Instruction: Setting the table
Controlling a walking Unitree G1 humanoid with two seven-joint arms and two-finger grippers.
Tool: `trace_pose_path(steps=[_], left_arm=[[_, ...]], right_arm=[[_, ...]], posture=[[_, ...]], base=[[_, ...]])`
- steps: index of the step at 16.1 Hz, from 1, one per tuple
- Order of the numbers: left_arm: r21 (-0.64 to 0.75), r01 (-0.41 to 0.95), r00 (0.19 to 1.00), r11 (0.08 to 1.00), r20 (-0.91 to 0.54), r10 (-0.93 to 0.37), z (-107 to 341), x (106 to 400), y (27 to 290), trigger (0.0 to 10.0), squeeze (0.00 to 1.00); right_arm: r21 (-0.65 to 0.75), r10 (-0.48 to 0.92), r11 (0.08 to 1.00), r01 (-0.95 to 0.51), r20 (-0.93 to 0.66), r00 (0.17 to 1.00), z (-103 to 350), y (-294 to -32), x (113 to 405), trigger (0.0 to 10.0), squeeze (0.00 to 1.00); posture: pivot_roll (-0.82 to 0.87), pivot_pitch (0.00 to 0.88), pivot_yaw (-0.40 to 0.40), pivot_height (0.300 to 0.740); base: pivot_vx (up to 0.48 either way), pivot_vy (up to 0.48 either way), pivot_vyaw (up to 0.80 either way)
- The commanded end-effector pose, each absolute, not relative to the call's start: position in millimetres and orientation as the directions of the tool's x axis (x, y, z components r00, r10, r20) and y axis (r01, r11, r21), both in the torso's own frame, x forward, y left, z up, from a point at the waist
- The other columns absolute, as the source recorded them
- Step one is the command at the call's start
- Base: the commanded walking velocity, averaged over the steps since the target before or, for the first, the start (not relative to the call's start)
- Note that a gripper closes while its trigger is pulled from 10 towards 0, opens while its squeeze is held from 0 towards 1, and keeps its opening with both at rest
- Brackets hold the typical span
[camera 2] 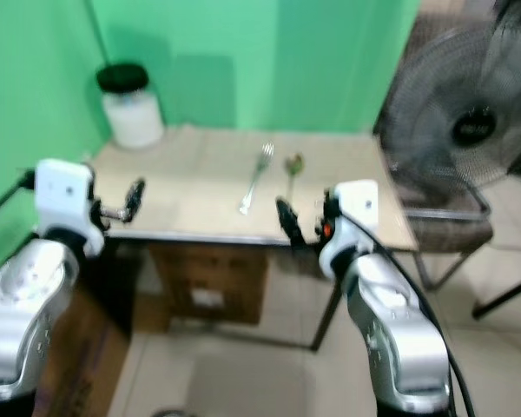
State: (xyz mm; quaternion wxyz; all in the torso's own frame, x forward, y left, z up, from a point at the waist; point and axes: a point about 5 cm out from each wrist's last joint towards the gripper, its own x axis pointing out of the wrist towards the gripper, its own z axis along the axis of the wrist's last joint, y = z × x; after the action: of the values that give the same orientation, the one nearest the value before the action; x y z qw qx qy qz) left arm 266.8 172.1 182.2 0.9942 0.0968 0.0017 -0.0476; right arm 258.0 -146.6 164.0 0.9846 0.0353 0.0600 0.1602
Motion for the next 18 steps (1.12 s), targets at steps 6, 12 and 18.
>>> trace_pose_path(steps=[6, 12, 18], left_arm=[[0.217, 0.132, 0.991, 0.967, -0.066, -0.12, 172, 267, 166, 10.0, 0.0], [0.211, 0.14, 0.99, 0.967, -0.054, -0.131, 174, 270, 162, 10.0, 0.0], [0.208, 0.154, 0.988, 0.966, -0.047, -0.147, 175, 272, 160, 10.0, 0.0]], right_arm=[[0.087, 0.31, 0.95, -0.3, -0.161, 0.937, 155, -148, 260, 10.0, 0.0], [0.049, 0.256, 0.967, -0.252, -0.156, 0.954, 156, -148, 275, 10.0, 0.0], [0.017, 0.197, 0.98, -0.197, -0.16, 0.967, 155, -151, 280, 10.0, 0.0]], posture=[[0.15, 0.0, 0.011, 0.74], [0.15, 0.0, 0.001, 0.74], [0.15, 0.0, 0.006, 0.74]], base=[[0.0, 0.0, 0.0], [0.165, 0.0, 0.4], [0.261, 0.0, 0.0]])
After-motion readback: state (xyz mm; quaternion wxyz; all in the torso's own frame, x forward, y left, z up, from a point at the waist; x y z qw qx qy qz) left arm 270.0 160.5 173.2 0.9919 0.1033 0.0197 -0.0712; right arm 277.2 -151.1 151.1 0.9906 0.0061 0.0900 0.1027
